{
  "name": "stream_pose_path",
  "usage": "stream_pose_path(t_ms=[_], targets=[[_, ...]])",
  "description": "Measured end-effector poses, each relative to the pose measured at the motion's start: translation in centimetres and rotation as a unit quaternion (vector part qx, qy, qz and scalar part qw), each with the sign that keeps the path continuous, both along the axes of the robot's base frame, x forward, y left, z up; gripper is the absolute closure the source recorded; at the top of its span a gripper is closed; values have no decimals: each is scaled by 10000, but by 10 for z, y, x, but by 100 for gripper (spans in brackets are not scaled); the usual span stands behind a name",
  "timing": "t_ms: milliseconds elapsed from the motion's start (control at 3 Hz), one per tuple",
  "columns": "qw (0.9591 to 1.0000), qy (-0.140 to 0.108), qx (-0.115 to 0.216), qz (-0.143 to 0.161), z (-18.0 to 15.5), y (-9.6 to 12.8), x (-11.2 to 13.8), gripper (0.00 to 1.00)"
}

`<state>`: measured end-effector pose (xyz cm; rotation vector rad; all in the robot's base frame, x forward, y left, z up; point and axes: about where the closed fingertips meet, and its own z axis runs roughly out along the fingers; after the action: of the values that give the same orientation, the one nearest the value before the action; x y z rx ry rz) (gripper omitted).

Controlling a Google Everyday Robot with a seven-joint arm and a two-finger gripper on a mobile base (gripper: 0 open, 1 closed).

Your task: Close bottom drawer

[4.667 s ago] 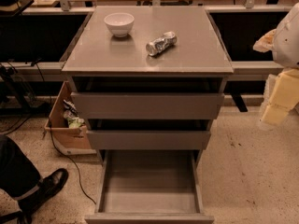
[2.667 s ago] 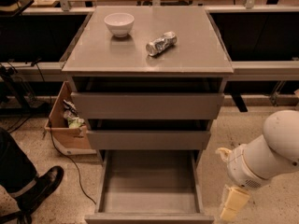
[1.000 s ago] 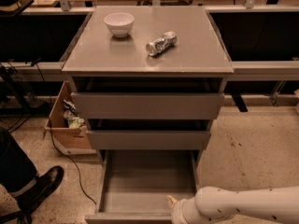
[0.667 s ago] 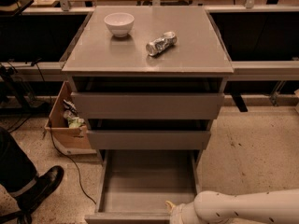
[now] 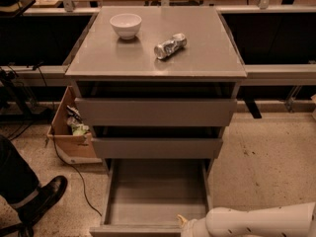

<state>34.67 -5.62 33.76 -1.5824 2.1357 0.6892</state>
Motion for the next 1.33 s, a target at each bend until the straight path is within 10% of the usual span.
stream_pose_path(t_ms=[333, 1333], targets=[[9992, -57, -290, -284, -65, -12, 9, 3], [9932, -459, -709, -806, -115, -44, 20, 73]])
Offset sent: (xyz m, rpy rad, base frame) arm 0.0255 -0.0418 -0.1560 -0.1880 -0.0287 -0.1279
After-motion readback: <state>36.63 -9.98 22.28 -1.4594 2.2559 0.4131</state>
